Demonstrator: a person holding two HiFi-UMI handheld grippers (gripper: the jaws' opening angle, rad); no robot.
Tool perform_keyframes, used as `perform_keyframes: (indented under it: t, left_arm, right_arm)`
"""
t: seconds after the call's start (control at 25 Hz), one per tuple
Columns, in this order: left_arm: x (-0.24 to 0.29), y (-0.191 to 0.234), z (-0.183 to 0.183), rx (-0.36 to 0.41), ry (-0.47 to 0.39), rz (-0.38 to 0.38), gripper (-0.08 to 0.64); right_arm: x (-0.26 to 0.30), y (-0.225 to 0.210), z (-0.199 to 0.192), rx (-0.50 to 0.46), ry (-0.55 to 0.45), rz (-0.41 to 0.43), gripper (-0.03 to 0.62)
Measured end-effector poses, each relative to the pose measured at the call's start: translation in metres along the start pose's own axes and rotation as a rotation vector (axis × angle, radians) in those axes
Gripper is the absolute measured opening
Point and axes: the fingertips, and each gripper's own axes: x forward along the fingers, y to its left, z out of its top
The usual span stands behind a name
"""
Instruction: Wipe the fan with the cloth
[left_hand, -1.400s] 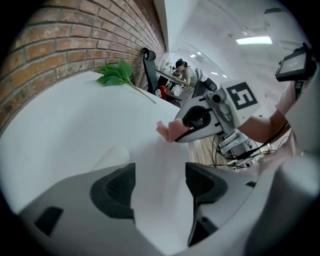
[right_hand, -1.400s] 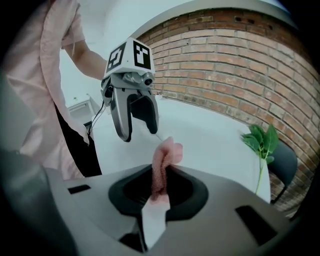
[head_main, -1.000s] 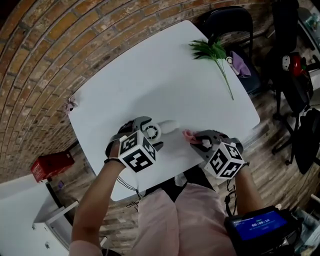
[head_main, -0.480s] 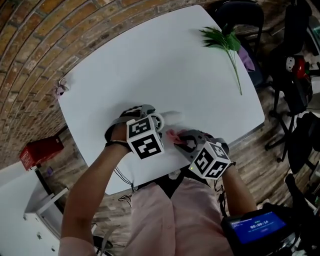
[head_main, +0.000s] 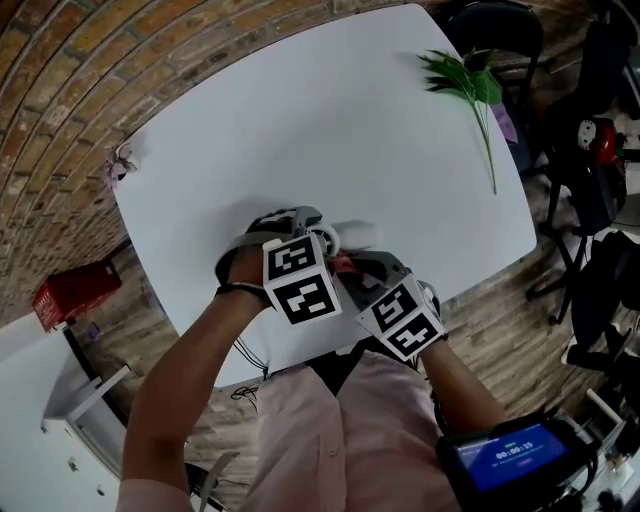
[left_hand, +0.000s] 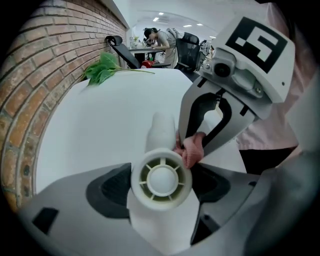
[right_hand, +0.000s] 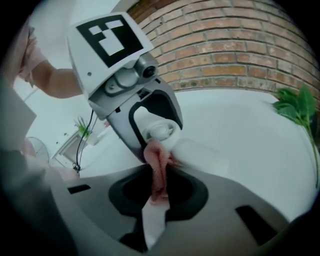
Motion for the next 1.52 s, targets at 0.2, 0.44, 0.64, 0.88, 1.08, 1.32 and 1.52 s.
perform_keyframes:
  t: [0.2, 0.44, 0.64, 0.88, 1.08, 1.32, 1.52]
  left_arm:
    - [0.001, 0.001, 0.000, -0.004, -0.010, -0.002, 0.370]
    - [0.000, 0.000, 0.000, -0.002, -0.010, -0.003, 0.370]
    - [0.001, 0.000, 0.000, -0.003, -0.007, -0.004, 0.370]
    - [0.001, 0.000, -0.001, -0.003, -0.006, -0.007, 0.370]
    - [0.002, -0.001, -0.001, -0.005, -0.001, -0.009, 0.370]
    - [0.001, -0.001, 0.000, -0.004, 0.001, -0.019, 0.370]
    - [0.002, -0.002, 0.000, -0.001, 0.002, -0.031, 0.371]
  right_arm:
    - [0.001, -0.013, 0.003, 0.139, -0.020, -0.077, 0.054]
    - [-0.004, -0.022, -0.001, 0.273, -0.027, -0.106, 0.054]
    - [-0.013, -0.033, -0.008, 0.306, -0.026, -0.133, 0.052]
    - [-0.022, -0.046, -0.014, 0.327, -0.029, -0.166, 0.052]
    - [-0.027, -0.053, -0.018, 0.334, -0.032, -0.170, 0.052]
    - [-0.037, -0.066, -0.023, 0.340, -0.042, -0.186, 0.052]
    - [-0.043, -0.080, -0.024, 0.335, -0.048, -0.208, 0.052]
